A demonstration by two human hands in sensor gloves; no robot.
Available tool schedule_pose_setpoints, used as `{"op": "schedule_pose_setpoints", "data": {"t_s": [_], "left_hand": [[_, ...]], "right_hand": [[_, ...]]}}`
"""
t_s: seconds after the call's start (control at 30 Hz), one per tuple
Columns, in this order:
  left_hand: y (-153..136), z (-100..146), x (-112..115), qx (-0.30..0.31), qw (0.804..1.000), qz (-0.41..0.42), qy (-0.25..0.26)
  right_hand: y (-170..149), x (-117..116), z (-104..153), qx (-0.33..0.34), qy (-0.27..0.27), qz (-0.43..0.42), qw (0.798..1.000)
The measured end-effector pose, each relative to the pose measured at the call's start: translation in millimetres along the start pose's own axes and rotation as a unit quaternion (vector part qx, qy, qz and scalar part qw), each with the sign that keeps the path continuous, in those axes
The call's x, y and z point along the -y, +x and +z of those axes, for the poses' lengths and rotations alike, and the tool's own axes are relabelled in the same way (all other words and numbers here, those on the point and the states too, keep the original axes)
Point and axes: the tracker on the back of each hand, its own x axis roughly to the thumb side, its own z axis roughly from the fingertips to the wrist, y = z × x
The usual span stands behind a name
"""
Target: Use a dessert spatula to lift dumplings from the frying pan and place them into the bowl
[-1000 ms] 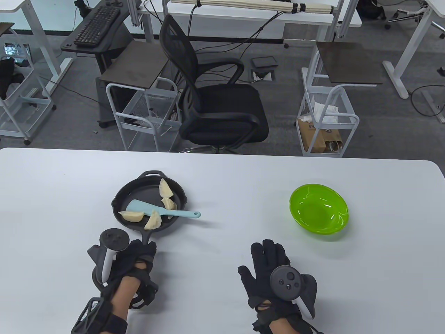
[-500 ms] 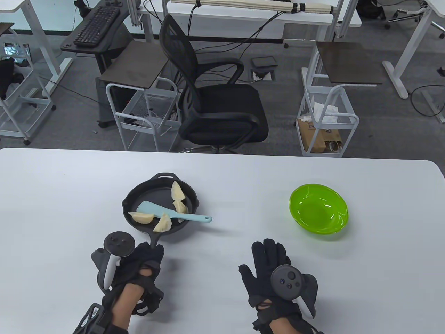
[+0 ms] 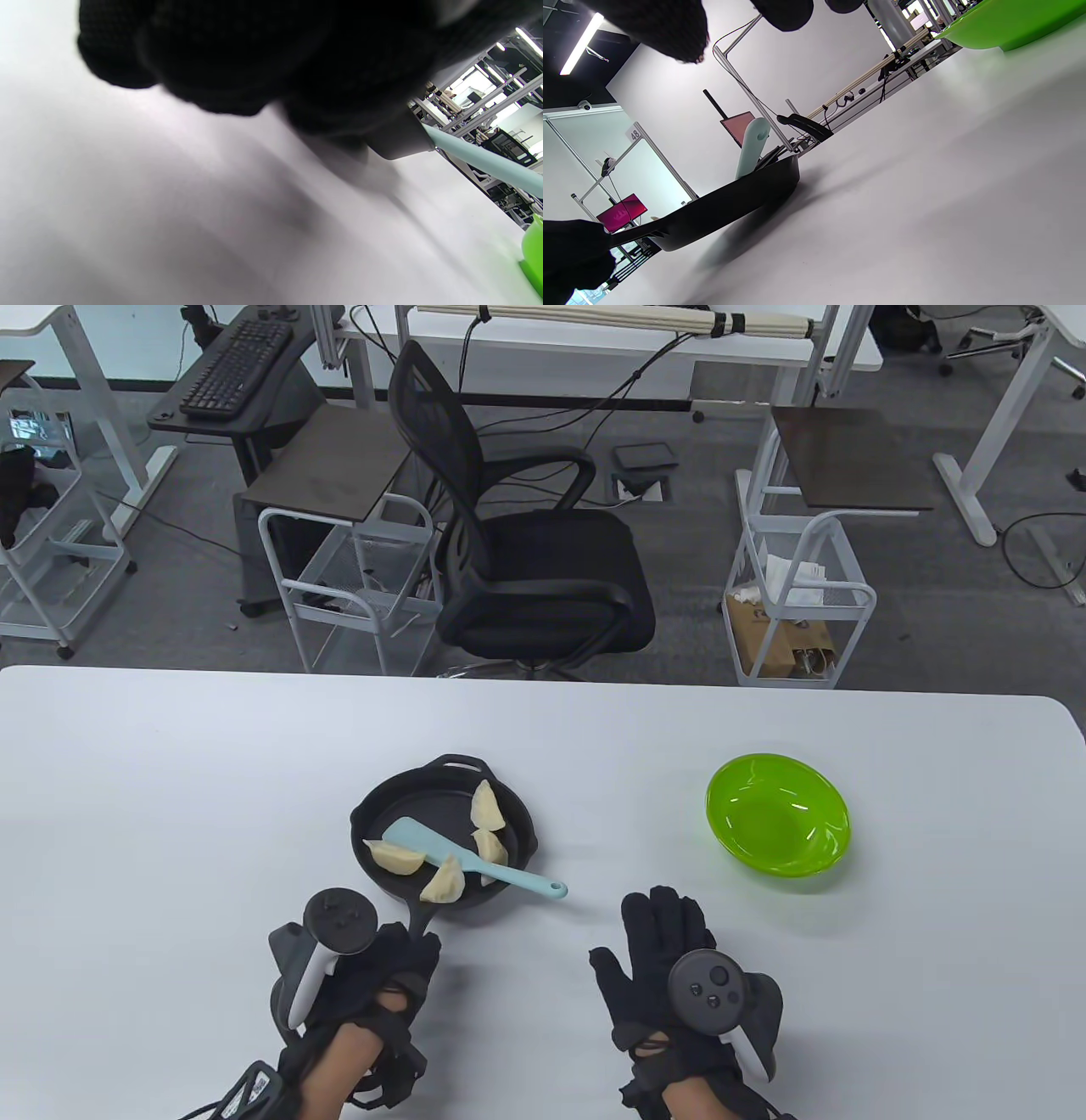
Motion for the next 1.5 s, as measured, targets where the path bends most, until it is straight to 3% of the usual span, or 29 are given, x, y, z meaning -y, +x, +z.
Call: {"op": "schedule_pose_setpoints", "data": {"t_s": [0.6, 0.97, 1.3, 1.5], "left_hand": [[22.1, 6.0, 43.2, 0.048, 0.990, -0.096, -0.094], [30.5, 7.7, 59.6, 0.070, 0.980, -0.139, -0.122], [34.6, 4.1, 65.9, 0.106, 0.974, -0.131, -0.152], [37.0, 3.5, 69.9, 0.122, 0.969, -0.133, -0.168]], "right_hand": [[-12.9, 0.5, -6.2, -0.030, 0.006, -0.004, 1.000], [-31.1, -7.6, -20.1, -0.074, 0.045, -0.008, 0.996], [-51.6, -18.8, -28.7, -0.130, 0.119, -0.162, 0.971], [-54.9, -18.5, -30.4, -0.138, 0.118, -0.169, 0.969]]}}
